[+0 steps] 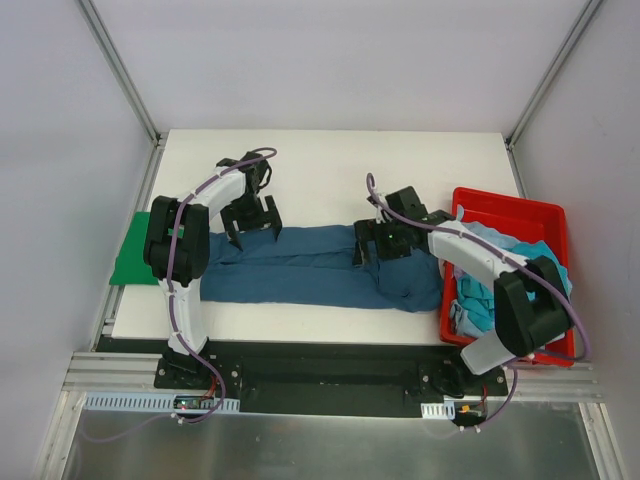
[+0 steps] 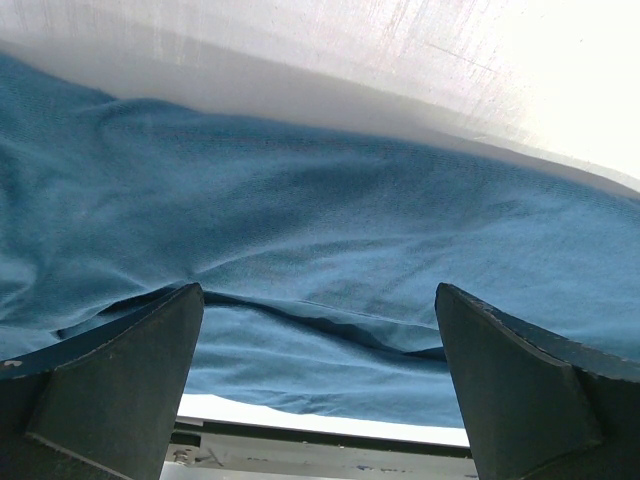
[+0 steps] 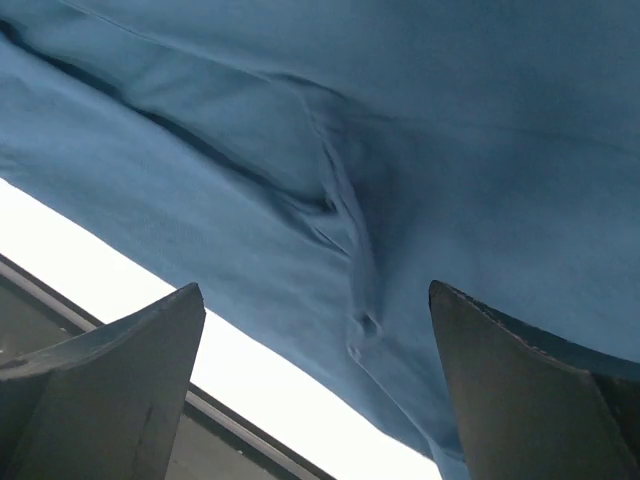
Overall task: Fold and stack the t-shirts
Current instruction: Fold the other side of the tshirt into a rectangle, then rotate the tshirt 90 degrees, then grab the bottom of the folded rectangular tshirt with both arms
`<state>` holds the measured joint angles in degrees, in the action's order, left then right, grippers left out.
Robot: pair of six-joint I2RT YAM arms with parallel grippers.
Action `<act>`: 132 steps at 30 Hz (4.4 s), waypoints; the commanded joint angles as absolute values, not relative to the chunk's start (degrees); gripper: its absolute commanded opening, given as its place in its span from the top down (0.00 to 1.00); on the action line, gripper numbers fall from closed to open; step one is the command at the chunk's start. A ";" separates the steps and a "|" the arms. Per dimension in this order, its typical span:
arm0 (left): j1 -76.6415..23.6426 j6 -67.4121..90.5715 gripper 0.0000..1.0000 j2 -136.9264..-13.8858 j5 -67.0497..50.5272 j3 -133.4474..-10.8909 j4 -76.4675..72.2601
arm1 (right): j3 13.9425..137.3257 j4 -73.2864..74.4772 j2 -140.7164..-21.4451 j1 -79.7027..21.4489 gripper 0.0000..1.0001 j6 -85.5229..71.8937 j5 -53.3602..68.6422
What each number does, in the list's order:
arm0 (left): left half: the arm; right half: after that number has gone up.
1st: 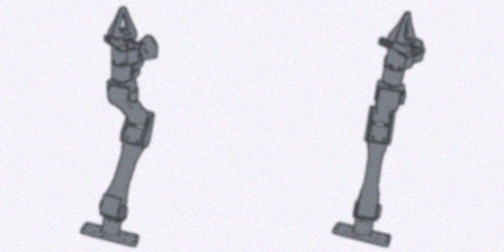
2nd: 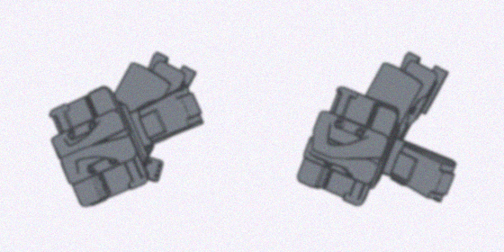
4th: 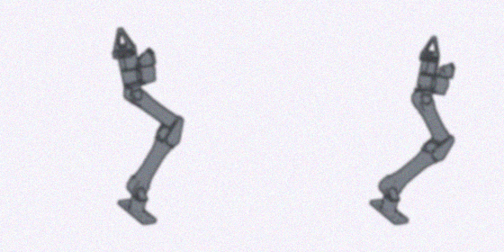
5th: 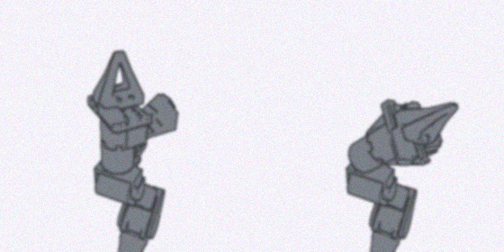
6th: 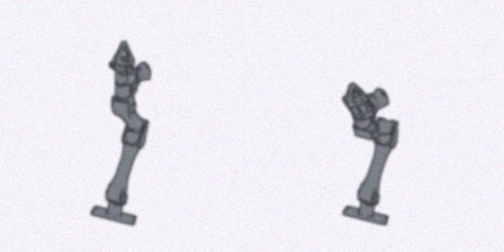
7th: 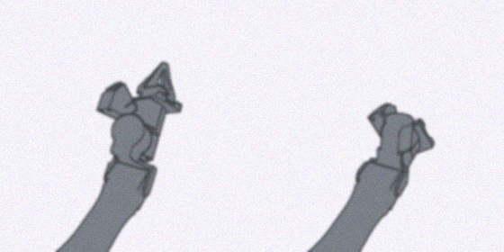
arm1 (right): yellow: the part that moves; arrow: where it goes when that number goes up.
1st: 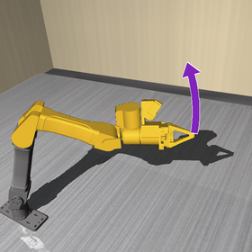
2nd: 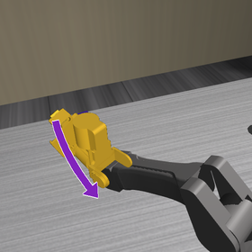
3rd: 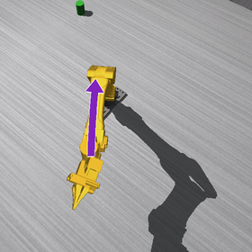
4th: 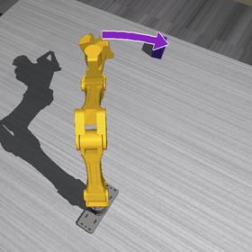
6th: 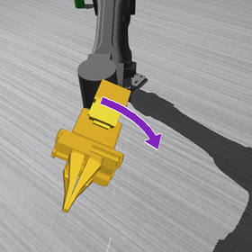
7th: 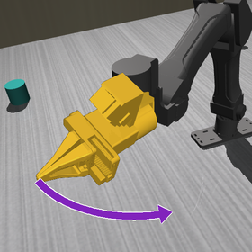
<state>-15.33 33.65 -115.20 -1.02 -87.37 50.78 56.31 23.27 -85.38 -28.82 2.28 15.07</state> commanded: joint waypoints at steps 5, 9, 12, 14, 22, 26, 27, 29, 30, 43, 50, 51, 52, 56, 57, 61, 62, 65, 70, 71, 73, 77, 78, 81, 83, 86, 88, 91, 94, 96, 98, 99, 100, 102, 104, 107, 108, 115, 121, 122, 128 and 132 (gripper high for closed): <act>-15.29 33.75 0.01 -112.85 -0.35 -87.80 51.77 | 59.42 17.85 -90.44 -35.94 0.04 -2.36 31.53; -15.29 33.49 0.01 -112.85 -1.05 -89.12 51.68 | 57.57 17.58 -87.81 -37.27 0.04 -3.52 34.90; -15.29 33.40 0.01 -112.59 -2.10 -90.00 51.68 | 57.04 19.33 -84.39 -36.39 0.04 -3.78 28.32; -15.38 33.22 0.01 -112.15 -3.07 -90.17 51.68 | 56.34 19.86 -82.28 -34.47 0.04 -6.40 25.23; -16.87 32.70 0.01 -112.32 -9.30 -90.18 50.80 | 50.27 20.21 -83.22 -25.06 0.04 -15.02 21.46; -18.81 32.69 0.01 -114.17 -9.58 -89.56 50.45 | 50.71 20.48 -88.23 -22.16 0.04 -17.84 16.45; -18.90 32.78 0.01 -114.52 -9.58 -88.95 50.36 | 51.67 20.74 -90.07 -21.45 0.04 -18.02 15.57; -18.90 33.48 0.01 -114.52 -8.88 -87.29 50.27 | 54.48 21.27 -93.93 -19.44 0.04 -17.84 16.87; -18.90 33.66 0.01 -114.35 -9.31 -86.32 50.27 | 56.67 22.40 -96.04 -18.47 0.04 -18.28 17.22; -35.40 39.04 0.01 -108.54 -21.27 -84.09 44.03 | 144.56 37.69 -151.31 -14.24 0.04 -18.89 28.83; -36.83 38.49 0.01 -105.56 -13.20 -89.30 46.76 | 127.20 14.42 -136.43 -15.11 0.04 -14.70 24.72; -36.74 38.41 0.01 -105.21 -12.92 -89.12 46.84 | 127.53 16.15 -135.19 -15.29 0.04 -12.33 23.74; -36.74 37.97 0.01 -104.94 -12.92 -88.95 46.85 | 129.27 19.74 -134.57 -15.73 0.04 -9.87 22.43; -36.56 37.35 0.01 -104.24 -12.83 -85.01 46.85 | 133.25 31.10 -132.29 -18.19 0.04 -2.48 17.85; -36.56 37.27 0.01 -103.63 -12.75 -83.60 46.85 | 131.24 31.90 -130.54 -18.72 0.04 -1.42 16.80; -36.56 34.12 0.01 -101.34 -13.61 -77.18 45.80 | 114.66 31.47 -122.36 -22.40 0.04 -0.61 14.94; -36.56 33.41 0.01 -101.08 -14.75 -76.12 45.44 | 110.61 31.03 -120.26 -23.54 0.04 -1.05 15.20; -36.56 31.38 0.01 -100.20 -17.66 -71.56 43.16 | 97.15 26.65 -115.15 -26.71 0.04 -4.73 16.16; -36.56 30.24 0.01 -99.58 -17.40 -65.75 42.10 | 91.32 23.38 -115.04 -29.09 0.04 -7.29 19.60; -36.56 30.15 0.01 -99.41 -17.75 -65.13 42.10 | 91.67 23.64 -115.74 -29.00 0.04 -7.47 19.43; -36.56 30.41 0.01 -98.97 -17.84 -63.12 41.57 | 92.11 23.91 -117.85 -29.09 0.04 -7.21 19.95; -36.56 31.81 0.01 -98.26 -16.88 -59.51 41.40 | 94.47 25.92 -122.86 -28.92 0.04 -7.03 20.13; -36.56 32.25 0.01 -98.00 -16.53 -58.81 41.40 | 95.27 26.54 -124.00 -28.92 0.04 -7.03 19.60; -36.56 33.13 0.01 -97.30 -15.39 -57.31 41.13 | 96.68 27.95 -126.21 -28.39 0.04 -6.42 18.02; -36.56 33.75 0.01 -96.68 -15.21 -56.78 40.70 | 96.85 28.48 -126.91 -27.60 0.04 -6.07 17.23; -36.47 33.93 0.01 -95.28 -14.94 -56.51 40.17 | 97.12 29.79 -127.79 -25.76 0.04 -6.06 15.56; -36.47 33.58 0.01 -94.22 -15.55 -56.78 39.82 | 97.47 30.15 -128.23 -24.44 0.04 -5.89 15.47; -36.47 32.78 0.01 -92.73 -17.92 -57.30 39.11 | 98.17 31.03 -128.32 -22.77 0.04 -4.93 15.12; -36.56 32.26 0.01 -90.80 -22.66 -58.36 36.40 | 99.92 31.72 -127.88 -22.15 0.04 -2.47 15.64; -36.56 31.29 0.01 -89.48 -23.56 -59.84 35.16 | 102.03 32.51 -127.53 -22.24 0.04 -0.45 17.92; -36.48 30.68 0.01 -88.16 -22.33 -61.08 35.16 | 104.05 34.01 -126.22 -22.59 0.04 2.71 18.89; -36.39 30.93 0.01 -87.37 -21.11 -61.26 35.24 | 104.41 34.71 -125.08 -22.67 0.04 3.68 18.81; -35.95 31.29 0.01 -86.75 -20.31 -61.09 35.59 | 103.98 35.24 -123.24 -22.76 0.04 4.04 18.46; -33.50 32.51 0.01 -85.70 -20.39 -59.25 35.86 | 101.44 35.16 -118.76 -22.85 0.04 4.13 17.14; -30.69 33.39 0.01 -85.34 -21.44 -56.70 35.95 | 96.35 34.54 -113.05 -23.11 0.04 3.17 14.26; -29.18 33.93 0.01 -86.13 -22.67 -54.58 35.95 | 85.82 35.33 -104.00 -23.90 0.04 0.10 10.12; -29.44 34.19 0.02 -86.31 -23.11 -54.41 35.86 | 81.78 36.12 -100.84 -24.43 0.04 -2.17 8.98; -32.52 34.19 0.11 -86.84 -25.40 -52.30 32.96 | 58.65 38.32 -86.41 -35.59 0.03 -13.52 5.89; -34.36 35.86 0.26 -91.22 -20.75 -50.80 32.43 | 51.25 30.42 -84.02 -42.27 0.08 -21.52 6.77; -34.63 36.12 0.29 -92.01 -20.22 -50.71 32.43 | 50.98 29.54 -84.46 -42.88 0.09 -22.32 6.68; -35.77 37.88 0.43 -93.60 -14.43 -49.66 32.52 | 48.87 26.02 -86.83 -44.47 0.27 -25.13 8.52; -35.95 37.88 0.56 -94.74 -11.60 -49.48 33.31 | 47.03 26.36 -85.96 -45.44 0.37 -26.54 9.58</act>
<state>-35.33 37.19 -93.12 -17.43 -50.63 32.69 49.41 27.29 -86.56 -44.45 -22.98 8.27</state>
